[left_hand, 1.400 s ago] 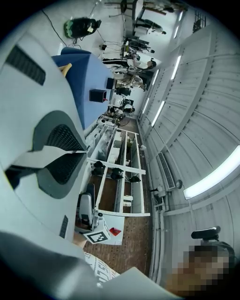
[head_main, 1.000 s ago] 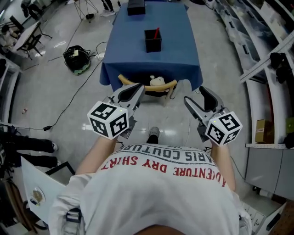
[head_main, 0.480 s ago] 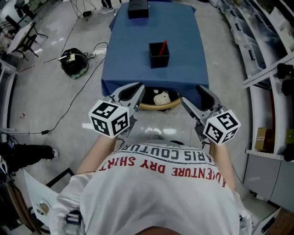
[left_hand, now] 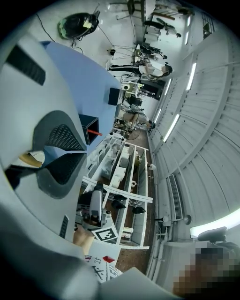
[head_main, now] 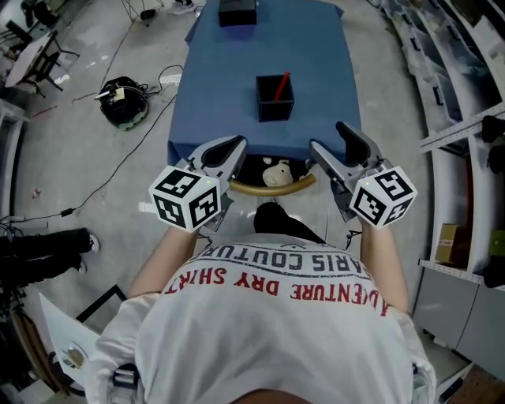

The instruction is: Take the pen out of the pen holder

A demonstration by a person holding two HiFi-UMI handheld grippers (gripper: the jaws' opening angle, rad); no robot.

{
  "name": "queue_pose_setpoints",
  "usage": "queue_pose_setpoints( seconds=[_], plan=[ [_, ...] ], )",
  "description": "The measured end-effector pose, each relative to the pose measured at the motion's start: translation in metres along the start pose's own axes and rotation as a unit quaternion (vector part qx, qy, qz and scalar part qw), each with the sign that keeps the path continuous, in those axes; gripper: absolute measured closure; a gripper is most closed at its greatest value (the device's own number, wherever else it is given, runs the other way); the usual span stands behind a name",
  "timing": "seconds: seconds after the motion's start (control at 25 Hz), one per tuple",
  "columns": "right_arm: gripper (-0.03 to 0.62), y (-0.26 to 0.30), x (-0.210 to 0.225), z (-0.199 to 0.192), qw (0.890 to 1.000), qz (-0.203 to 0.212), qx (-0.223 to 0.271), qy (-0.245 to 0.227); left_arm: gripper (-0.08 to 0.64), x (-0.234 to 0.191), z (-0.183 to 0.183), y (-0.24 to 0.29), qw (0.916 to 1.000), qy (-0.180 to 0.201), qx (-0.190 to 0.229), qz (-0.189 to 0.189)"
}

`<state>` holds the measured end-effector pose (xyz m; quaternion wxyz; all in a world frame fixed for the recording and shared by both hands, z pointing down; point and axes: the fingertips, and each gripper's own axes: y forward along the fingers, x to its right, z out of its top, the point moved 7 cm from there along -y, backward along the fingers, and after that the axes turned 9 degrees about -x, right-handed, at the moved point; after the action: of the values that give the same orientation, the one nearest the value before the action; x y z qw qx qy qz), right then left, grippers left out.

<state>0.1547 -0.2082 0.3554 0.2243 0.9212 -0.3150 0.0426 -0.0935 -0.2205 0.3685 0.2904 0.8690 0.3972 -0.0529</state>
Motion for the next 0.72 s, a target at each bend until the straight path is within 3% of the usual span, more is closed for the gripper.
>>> queue_pose_setpoints(
  seconds=[0.72],
  plan=[
    [0.307, 0.153, 0.091, 0.025, 0.996, 0.054, -0.070, 0.005, 0.522, -0.087, 0.032, 0.074, 0.9970, -0.054, -0.038, 0.040]
  ],
)
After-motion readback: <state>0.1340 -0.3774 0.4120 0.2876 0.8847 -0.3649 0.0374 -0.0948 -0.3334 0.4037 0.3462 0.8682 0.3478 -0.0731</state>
